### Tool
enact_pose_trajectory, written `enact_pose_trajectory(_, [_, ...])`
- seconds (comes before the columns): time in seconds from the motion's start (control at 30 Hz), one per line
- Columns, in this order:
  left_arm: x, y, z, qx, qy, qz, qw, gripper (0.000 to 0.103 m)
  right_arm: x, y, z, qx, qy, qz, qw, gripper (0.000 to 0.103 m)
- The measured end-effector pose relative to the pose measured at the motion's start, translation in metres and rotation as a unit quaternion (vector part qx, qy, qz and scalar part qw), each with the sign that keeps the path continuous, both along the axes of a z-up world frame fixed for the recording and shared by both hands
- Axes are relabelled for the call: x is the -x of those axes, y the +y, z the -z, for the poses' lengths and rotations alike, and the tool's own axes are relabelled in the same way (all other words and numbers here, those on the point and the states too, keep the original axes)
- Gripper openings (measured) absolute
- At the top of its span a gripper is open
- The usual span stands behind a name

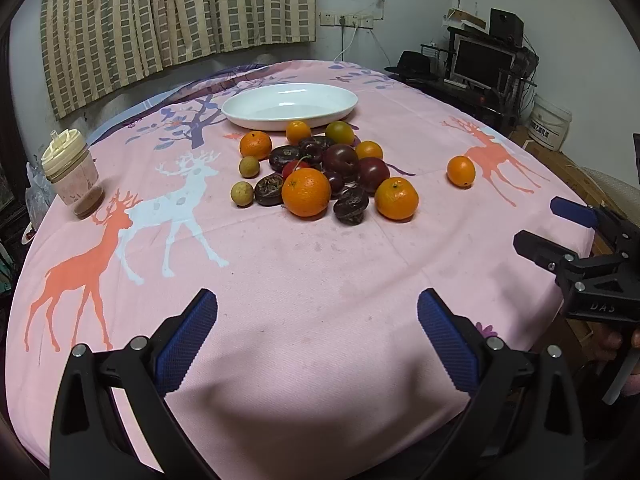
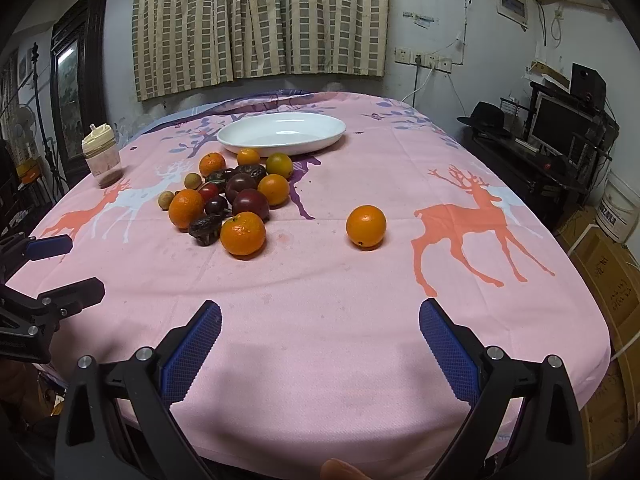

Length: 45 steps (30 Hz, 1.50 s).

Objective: Organize fruits

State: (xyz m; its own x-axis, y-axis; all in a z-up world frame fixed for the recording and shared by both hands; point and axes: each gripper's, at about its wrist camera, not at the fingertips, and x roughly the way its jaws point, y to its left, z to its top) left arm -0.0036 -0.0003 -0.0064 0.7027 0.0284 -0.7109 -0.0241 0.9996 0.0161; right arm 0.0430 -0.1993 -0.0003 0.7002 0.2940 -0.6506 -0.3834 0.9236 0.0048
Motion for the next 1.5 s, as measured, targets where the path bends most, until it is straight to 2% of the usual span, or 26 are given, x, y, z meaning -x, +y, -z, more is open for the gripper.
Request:
enact_pose_trajectory(0.3, [-0.001,0.0,0.002,0.003,0.0,0.001,1.0,0.098,0.0,0.0,0.002,-0.011,0.004,-0.011,1.0,0.099])
enact_pose_trajectory(0.33, [-0.001,0.0,0.003,0.007,-0.003,0.005,1.0,0.098,0.0,-0.001,0.003,-0.021,0.01,-0.015,1.0,0.099])
enact_pose_trajectory(0.43, [-0.001,0.004,0.005,0.024,-0.014,0.009,0.9996,0.098,-0.007,-0.01,0.008,-0.093,0.048,-0.042,0.994,0.099])
enact_pose_trajectory(0.47, [-0.002,0.006,0.007,0.031,-0.016,0.009,0.9994,0.098,-0.008,-0.011,0.01,-0.101,0.05,-0.044,0.993,0.099])
enact_pose_trajectory(0.53, [-0.006,0.009,0.01,0.041,-0.017,0.009,0.999,0.098,-0.008,-0.011,0.012,-0.095,0.042,-0.044,0.994,0.099])
enact_pose_trajectory(0.7, [-0.021,0.017,0.018,0.054,-0.009,0.014,0.9984,0.098,-0.021,-0.002,0.01,-0.024,-0.002,-0.028,0.999,0.099])
enact_pose_trajectory(0.83, [-0.032,0.024,0.02,0.079,-0.008,0.019,0.9966,0.098,-0.066,-0.012,0.006,-0.035,0.033,0.014,0.999,0.099])
enact_pose_trajectory(0.87, [-0.034,0.025,0.02,0.081,-0.009,0.02,0.9965,0.098,-0.076,-0.012,0.007,-0.035,0.041,0.022,0.998,0.098])
enact_pose_trajectory(0.93, [-0.037,0.025,0.02,0.082,-0.008,0.027,0.9963,0.098,-0.095,-0.012,0.011,-0.034,0.056,0.029,0.997,0.085])
enact_pose_trajectory(1.07, [-0.046,0.021,0.018,0.082,-0.009,0.045,0.9956,0.098,-0.132,-0.006,0.023,-0.027,0.09,0.037,0.995,0.079])
enact_pose_trajectory(1.17, [-0.053,0.015,0.017,0.083,-0.007,0.063,0.9946,0.098,-0.144,0.0,0.032,-0.025,0.107,0.034,0.993,0.074])
enact_pose_trajectory(1.2, [-0.055,0.011,0.017,0.082,-0.006,0.071,0.9941,0.098,-0.147,0.001,0.035,-0.021,0.11,0.033,0.993,0.065])
enact_pose_trajectory(1.23, [-0.059,0.006,0.016,0.079,-0.006,0.081,0.9935,0.097,-0.15,0.002,0.038,-0.018,0.115,0.032,0.993,0.048])
enact_pose_trajectory(1.3, [-0.064,-0.006,0.015,0.072,-0.003,0.105,0.9919,0.087,-0.152,0.002,0.041,-0.018,0.122,0.035,0.992,0.038])
enact_pose_trajectory(1.37, [-0.072,-0.018,0.014,0.071,0.007,0.131,0.9888,0.067,-0.153,-0.001,0.042,-0.03,0.125,0.029,0.991,0.038])
enact_pose_trajectory(1.5, [-0.094,-0.04,0.015,0.065,0.021,0.161,0.9845,0.057,-0.155,-0.012,0.044,-0.071,0.136,0.027,0.988,0.038])
